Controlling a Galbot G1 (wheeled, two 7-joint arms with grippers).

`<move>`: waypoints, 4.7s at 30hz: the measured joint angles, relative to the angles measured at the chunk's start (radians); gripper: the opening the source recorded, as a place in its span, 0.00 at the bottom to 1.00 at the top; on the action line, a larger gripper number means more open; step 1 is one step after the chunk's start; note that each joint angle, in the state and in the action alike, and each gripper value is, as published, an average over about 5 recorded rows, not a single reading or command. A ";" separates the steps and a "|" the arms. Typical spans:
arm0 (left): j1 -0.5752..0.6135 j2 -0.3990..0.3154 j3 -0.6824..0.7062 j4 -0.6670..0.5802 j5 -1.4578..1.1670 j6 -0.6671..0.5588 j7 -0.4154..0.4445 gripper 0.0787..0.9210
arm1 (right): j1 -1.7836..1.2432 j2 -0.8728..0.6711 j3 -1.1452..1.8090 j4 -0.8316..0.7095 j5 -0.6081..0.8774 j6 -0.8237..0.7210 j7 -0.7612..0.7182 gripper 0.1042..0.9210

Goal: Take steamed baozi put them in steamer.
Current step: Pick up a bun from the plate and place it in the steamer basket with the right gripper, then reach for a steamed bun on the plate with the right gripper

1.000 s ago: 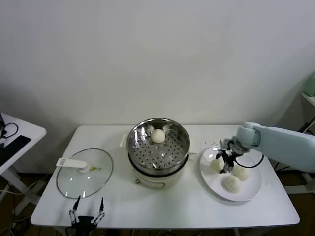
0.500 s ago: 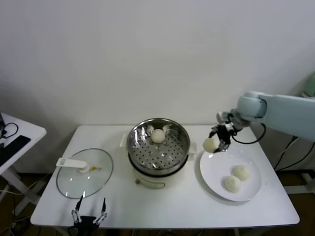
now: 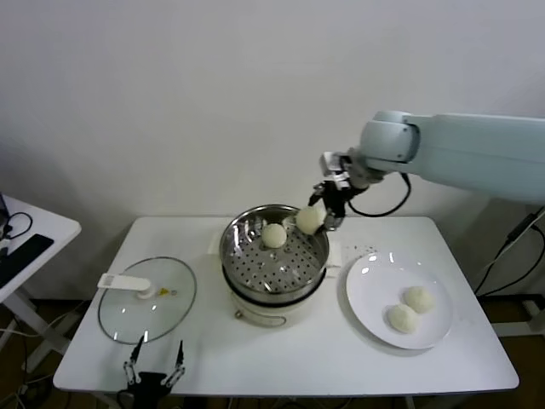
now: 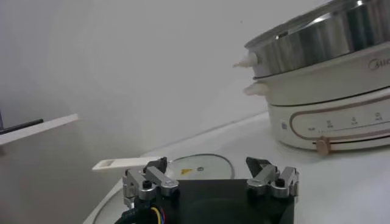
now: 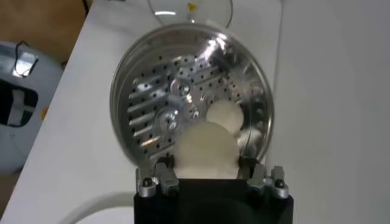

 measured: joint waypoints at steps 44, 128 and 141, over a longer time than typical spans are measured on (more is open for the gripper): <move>-0.014 0.000 -0.010 0.014 0.003 -0.007 0.006 0.88 | -0.359 0.423 0.071 -0.408 -0.098 -0.070 0.017 0.80; 0.008 0.000 -0.023 0.006 0.024 -0.003 0.001 0.88 | -0.686 -0.452 0.226 -0.127 -0.610 0.108 -0.108 0.86; 0.006 0.000 -0.021 0.006 0.025 -0.003 0.001 0.88 | -0.693 -0.460 0.256 -0.118 -0.627 0.124 -0.115 0.71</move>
